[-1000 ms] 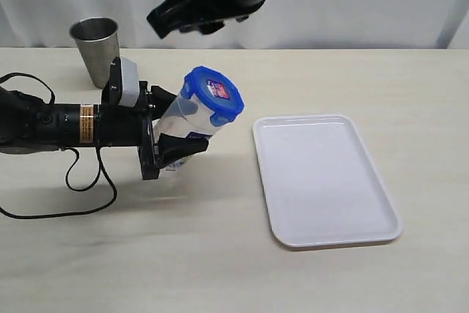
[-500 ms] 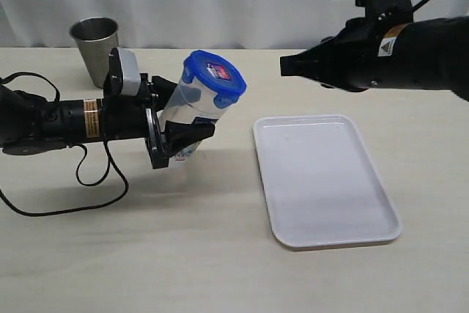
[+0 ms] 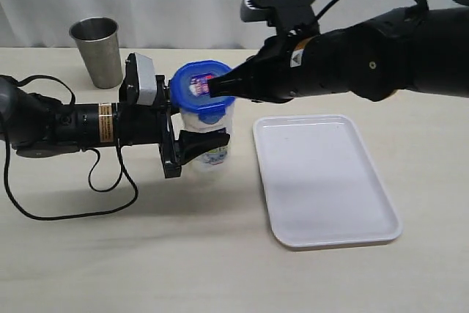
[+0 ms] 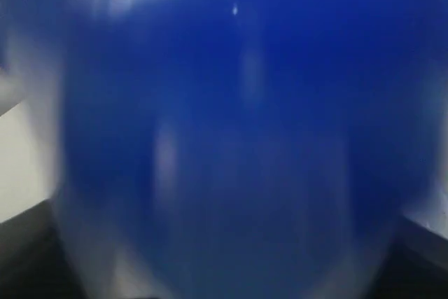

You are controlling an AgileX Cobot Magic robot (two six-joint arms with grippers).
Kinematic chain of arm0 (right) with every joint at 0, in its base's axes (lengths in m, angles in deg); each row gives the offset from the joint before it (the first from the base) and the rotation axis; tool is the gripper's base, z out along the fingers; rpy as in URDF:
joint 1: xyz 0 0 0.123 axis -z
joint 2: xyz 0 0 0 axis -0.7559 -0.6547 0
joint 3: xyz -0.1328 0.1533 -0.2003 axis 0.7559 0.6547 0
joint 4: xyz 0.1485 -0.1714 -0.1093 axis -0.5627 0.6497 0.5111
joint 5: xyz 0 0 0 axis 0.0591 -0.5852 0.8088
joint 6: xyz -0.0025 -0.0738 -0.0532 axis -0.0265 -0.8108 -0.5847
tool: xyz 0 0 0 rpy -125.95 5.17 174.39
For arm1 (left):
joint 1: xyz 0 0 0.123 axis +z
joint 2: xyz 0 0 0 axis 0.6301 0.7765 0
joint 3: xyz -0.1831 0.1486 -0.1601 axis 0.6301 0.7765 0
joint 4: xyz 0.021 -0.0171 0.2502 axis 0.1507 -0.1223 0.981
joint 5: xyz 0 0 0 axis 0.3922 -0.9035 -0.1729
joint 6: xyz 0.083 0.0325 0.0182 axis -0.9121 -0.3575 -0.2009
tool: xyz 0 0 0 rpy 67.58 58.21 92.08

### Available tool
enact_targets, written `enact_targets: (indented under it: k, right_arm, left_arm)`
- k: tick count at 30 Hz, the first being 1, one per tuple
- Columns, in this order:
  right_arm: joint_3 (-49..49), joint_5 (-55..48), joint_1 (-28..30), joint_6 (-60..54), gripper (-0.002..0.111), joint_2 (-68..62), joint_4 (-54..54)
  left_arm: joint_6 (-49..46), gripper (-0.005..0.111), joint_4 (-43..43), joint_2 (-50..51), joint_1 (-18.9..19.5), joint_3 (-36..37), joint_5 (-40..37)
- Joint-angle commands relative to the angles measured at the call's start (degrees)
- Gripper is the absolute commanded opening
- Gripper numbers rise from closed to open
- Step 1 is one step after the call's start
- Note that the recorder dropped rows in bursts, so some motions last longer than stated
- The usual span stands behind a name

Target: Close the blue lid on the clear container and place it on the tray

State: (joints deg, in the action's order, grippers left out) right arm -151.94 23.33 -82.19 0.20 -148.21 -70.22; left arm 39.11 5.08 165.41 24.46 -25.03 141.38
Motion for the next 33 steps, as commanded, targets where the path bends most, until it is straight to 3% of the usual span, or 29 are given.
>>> enact_targets:
  k: [1, 5, 11, 18, 23, 28, 33]
  right_arm:
    - [-3.39, -4.29, -4.47, -2.65, 0.004, 0.57, 0.0]
    - [-5.89, -7.25, -4.69, -3.6, 0.004, 0.83, 1.09]
    - [-7.46, -12.38, -0.04, -4.0, 0.004, 4.34, 2.4]
    - [-7.46, -18.16, 6.56, -5.97, 0.004, 12.47, 2.27]
    - [-7.32, -20.82, 7.96, -8.63, 0.004, 15.39, 0.6]
    - [-7.32, -22.69, 7.96, -9.51, 0.004, 15.96, 0.42]
    - [-7.32, -23.31, 7.85, -10.46, 0.004, 16.41, 0.42]
  left_arm:
    - [0.01, 0.0, -1.75, -0.68, -0.1, 0.14, 1.68]
    - [1.92, 0.0, -0.58, -0.68, -0.1, 0.14, 1.68]
    - [10.01, 0.0, 0.61, -0.68, 0.01, 0.14, 1.68]
    - [24.02, 0.0, 3.38, -0.68, 0.01, -3.65, -9.48]
    - [31.38, 0.0, 10.96, -0.68, 0.01, -7.86, -10.86]
    - [31.36, 0.0, 12.16, -0.68, 0.01, -8.34, -16.16]
    - [26.91, 0.0, 12.31, -1.15, -0.09, -8.34, -14.22]
